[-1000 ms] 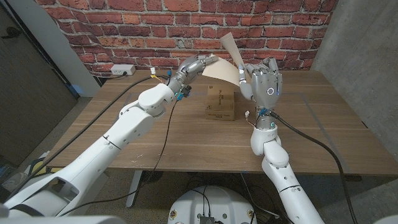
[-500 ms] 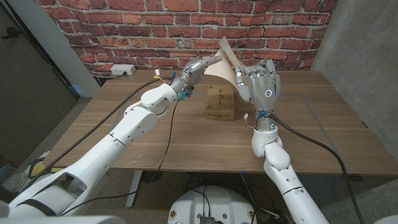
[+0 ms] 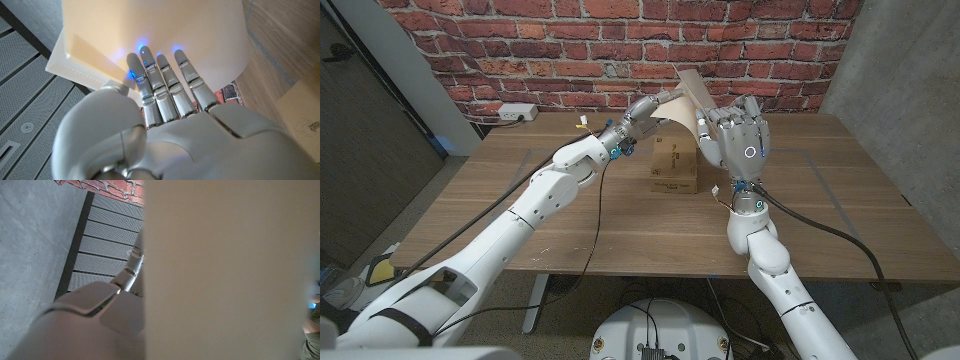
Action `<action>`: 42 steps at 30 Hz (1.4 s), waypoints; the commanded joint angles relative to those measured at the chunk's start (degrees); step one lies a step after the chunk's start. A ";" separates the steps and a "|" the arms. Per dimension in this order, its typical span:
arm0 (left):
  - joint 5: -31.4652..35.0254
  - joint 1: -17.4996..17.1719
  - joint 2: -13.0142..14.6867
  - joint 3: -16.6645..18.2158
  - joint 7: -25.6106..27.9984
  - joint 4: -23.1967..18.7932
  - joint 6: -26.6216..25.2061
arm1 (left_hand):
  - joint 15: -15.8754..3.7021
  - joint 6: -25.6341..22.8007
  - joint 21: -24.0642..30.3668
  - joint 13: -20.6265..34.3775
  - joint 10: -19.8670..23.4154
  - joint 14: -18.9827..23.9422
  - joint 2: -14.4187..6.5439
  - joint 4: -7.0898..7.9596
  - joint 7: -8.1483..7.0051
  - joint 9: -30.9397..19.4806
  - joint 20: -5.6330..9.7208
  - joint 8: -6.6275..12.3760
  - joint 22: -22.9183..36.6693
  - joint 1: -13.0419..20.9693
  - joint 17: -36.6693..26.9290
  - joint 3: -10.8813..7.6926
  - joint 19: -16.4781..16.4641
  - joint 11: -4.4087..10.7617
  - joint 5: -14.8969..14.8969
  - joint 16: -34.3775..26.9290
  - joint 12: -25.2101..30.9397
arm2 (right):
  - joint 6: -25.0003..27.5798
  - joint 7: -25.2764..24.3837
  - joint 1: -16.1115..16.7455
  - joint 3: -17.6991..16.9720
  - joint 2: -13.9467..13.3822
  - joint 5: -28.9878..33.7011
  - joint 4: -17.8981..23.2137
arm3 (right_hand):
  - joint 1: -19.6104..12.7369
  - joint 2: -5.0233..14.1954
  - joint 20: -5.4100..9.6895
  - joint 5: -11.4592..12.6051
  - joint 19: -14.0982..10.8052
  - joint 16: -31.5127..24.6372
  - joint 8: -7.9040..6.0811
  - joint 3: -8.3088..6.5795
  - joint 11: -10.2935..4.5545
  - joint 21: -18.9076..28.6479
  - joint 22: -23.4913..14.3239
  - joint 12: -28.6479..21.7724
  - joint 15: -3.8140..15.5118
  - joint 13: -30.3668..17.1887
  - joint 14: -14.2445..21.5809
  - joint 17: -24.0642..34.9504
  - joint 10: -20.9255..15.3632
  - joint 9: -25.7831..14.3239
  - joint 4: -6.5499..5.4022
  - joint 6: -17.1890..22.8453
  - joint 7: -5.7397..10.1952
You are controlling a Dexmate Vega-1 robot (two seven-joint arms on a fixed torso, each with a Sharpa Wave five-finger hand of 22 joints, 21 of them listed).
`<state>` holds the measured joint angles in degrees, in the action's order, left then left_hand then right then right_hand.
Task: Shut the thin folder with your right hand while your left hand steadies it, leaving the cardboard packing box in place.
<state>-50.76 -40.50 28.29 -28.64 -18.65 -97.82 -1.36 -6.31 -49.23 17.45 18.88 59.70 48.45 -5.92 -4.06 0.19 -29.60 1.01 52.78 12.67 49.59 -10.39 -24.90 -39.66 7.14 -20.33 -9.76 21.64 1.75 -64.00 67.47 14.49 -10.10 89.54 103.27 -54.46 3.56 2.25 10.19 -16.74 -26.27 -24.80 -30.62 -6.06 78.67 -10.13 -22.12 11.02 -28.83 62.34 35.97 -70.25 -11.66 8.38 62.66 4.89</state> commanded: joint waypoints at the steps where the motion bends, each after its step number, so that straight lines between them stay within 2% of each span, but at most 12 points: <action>1: -4.14 0.34 -1.96 0.05 -4.48 3.41 0.05 | -1.17 0.59 1.16 -1.11 -4.70 -1.03 3.66 3.17 2.43 3.10 -1.38 -1.83 0.06 -6.55 -0.01 3.28 -0.16 0.51 3.46 -0.62 -1.80 | 2.34 0.01 0.02 1.04 -2.17 0.04 0.58 | 0.19 0.65 6.27 0.26 0.02 0.10 0.03 -0.47 -0.14 0.13 -0.16 0.08 1.89 -0.27 0.34 0.16 -0.01 -0.22 -0.09 -0.31 0.21; 4: -3.32 -0.33 -1.01 0.26 -2.43 1.95 -0.49 | 0.10 1.05 1.58 -1.16 -5.84 -1.57 5.48 4.83 3.78 3.90 -2.90 -2.57 -0.12 -10.13 -0.07 5.18 -0.68 -1.31 5.59 -0.70 -2.47 | 2.79 0.01 0.04 1.22 -2.77 0.08 1.03 | 0.19 0.66 6.30 0.27 0.13 0.18 0.09 -0.53 -0.01 0.15 -0.18 0.13 1.91 -0.41 0.31 0.24 0.16 -0.23 -0.08 -0.45 0.19; 5: -3.39 -0.45 -0.90 0.33 -2.22 1.76 -0.63 | 0.38 1.35 1.56 -1.14 -5.76 -1.75 6.43 5.57 4.12 3.69 -3.05 -2.61 -0.21 -11.81 -0.09 6.15 -0.55 -1.28 6.66 -0.73 -2.50 | 2.82 0.01 0.08 1.22 -2.84 0.05 1.14 | 0.18 0.71 6.32 0.28 0.16 0.18 0.11 -0.56 0.01 0.16 -0.19 0.16 1.94 -0.36 0.35 0.27 0.11 -0.23 -0.08 -0.49 0.19; 6: -3.45 -0.48 -0.72 0.35 -2.22 1.63 -0.84 | 1.52 1.89 1.77 -1.37 -6.16 -1.93 7.05 6.66 4.56 3.92 -3.54 -3.08 -0.31 -13.93 -0.13 7.13 -0.91 -2.91 8.13 -0.81 -2.91 | 2.92 0.01 0.11 1.25 -2.93 0.06 1.24 | 0.22 0.70 6.33 0.28 0.28 0.18 0.10 -0.55 -0.07 0.15 -0.19 0.19 1.91 -0.41 0.37 0.31 0.18 -0.22 -0.10 -0.45 0.19; 8: -3.74 -0.46 -0.36 0.34 -2.63 1.50 -1.31 | 2.76 2.56 1.91 -1.32 -7.12 -2.20 8.19 8.00 5.81 4.28 -4.19 -3.72 -0.45 -16.77 -0.17 8.65 -1.18 -4.41 9.31 -0.89 -3.41 | 3.31 0.01 0.14 1.42 -3.27 0.13 1.41 | 0.26 0.70 6.36 0.27 0.37 0.26 0.11 -0.57 -0.03 0.19 -0.22 0.22 1.87 -0.44 0.28 0.36 0.17 -0.22 -0.12 -0.44 0.19; 9: -4.02 -0.56 -0.40 0.42 -2.77 1.53 -1.34 | 3.44 3.20 1.86 -1.33 -7.73 -2.71 8.74 8.87 6.66 4.40 -4.65 -4.16 -0.52 -18.56 -0.21 9.56 -1.03 -4.92 9.61 -0.82 -3.74 | 3.49 0.01 0.13 1.55 -3.57 0.16 1.50 | 0.25 0.75 6.37 0.28 0.38 0.27 0.12 -0.60 -0.03 0.21 -0.22 0.24 1.89 -0.47 0.29 0.38 0.24 -0.22 -0.13 -0.48 0.21; 13: -4.39 -0.97 -0.18 0.68 -2.57 1.21 -1.49 | 5.12 3.95 1.86 -1.63 -8.99 -3.58 10.00 11.40 8.09 4.31 -5.68 -4.78 -0.70 -23.82 -0.28 12.27 -1.02 -8.00 9.55 -0.92 -4.72 | 5.23 0.01 -0.13 2.59 -5.33 0.38 1.88 | 0.29 0.77 6.39 0.27 0.66 0.34 0.16 -0.60 0.08 0.25 -0.27 0.37 1.86 -0.46 0.19 0.51 0.34 -0.23 -0.14 -0.56 0.17; 18: -4.13 -0.95 0.76 0.81 -1.99 0.47 -2.30 | 5.85 3.87 1.83 -1.71 -8.85 -3.59 11.15 12.30 8.83 4.00 -6.07 -4.78 -0.83 -26.36 -0.27 13.90 -1.14 -8.87 9.14 -1.11 -4.87 | 7.51 0.01 -0.62 4.18 -8.05 0.41 2.38 | 0.36 0.78 6.49 0.24 1.10 0.39 0.23 -0.51 -0.04 0.39 -0.36 0.52 1.81 -0.48 0.05 0.76 0.40 -0.23 -0.16 -0.69 0.23; 28: -4.01 -0.19 1.83 0.96 -3.16 0.50 -2.85 | 6.38 2.72 1.75 -1.75 -8.04 -3.18 12.71 12.70 9.67 3.12 -6.92 -4.08 -1.10 -28.75 -0.23 15.85 -1.42 -9.55 8.42 -1.32 -4.82 | 11.43 0.01 -1.69 6.64 -12.17 0.51 3.36 | 0.39 0.88 6.84 0.24 1.84 0.56 0.37 -0.33 -0.08 0.75 -0.48 0.86 1.78 -0.67 -0.41 1.26 0.85 -0.25 -0.17 -0.95 0.25; 31: -3.57 0.08 2.64 1.23 -3.63 0.07 -2.75 | 6.75 4.19 1.39 -1.69 -8.84 -3.68 13.85 12.68 9.60 2.72 -7.53 -4.51 -1.26 -29.71 -0.21 16.93 -0.90 -10.10 8.09 -1.16 -5.22 | 14.96 0.01 -2.83 8.74 -15.34 0.94 3.86 | 0.38 0.94 7.02 0.24 2.18 0.54 0.48 -0.26 -0.27 0.81 -0.52 0.88 1.79 -0.78 -0.47 1.42 0.90 -0.27 -0.17 -1.23 0.35; 36: -3.58 -0.09 4.05 1.99 -3.44 -1.35 -3.15 | 7.13 5.76 0.96 -1.79 -10.51 -4.67 15.24 12.54 9.79 2.14 -8.70 -4.93 -1.43 -30.95 -0.20 18.61 -0.50 -10.18 7.48 -0.95 -6.14 | 22.44 0.01 -6.24 14.03 -22.45 1.20 4.76 | 0.30 1.03 7.38 0.23 2.71 0.64 0.60 -0.07 -0.37 1.03 -0.61 1.03 1.81 -0.83 -0.94 1.73 1.04 -0.29 -0.15 -1.49 0.50; 42: -3.98 -0.66 5.08 2.83 -3.56 -2.28 -2.96 | 8.03 7.28 0.61 -1.91 -11.49 -5.26 16.25 12.35 10.37 1.69 -9.45 -5.40 -1.56 -31.97 -0.20 20.26 -0.30 -11.37 7.01 -0.97 -6.79 | 27.34 0.01 -8.66 16.96 -27.78 1.05 5.19 | 0.32 1.17 7.80 0.21 3.24 0.90 0.73 0.27 -0.63 1.36 -0.63 1.33 1.79 -0.87 -1.63 2.02 1.36 -0.32 -0.21 -1.77 0.47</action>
<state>-54.55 -40.78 31.25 -27.06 -21.84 -98.42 -4.17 1.25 -42.71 18.39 17.03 48.57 43.37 9.57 8.23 10.32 -27.52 -7.82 47.66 11.18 17.83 -10.39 -5.47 -39.69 -3.71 -12.84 -10.87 15.23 19.13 -64.01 63.00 25.38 -28.09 90.41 107.33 -53.96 4.13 2.37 10.14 -13.95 -25.61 -24.30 -30.66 -6.51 79.55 -10.55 -20.97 10.54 -29.43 61.19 37.82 -69.33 -11.90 8.30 61.26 5.23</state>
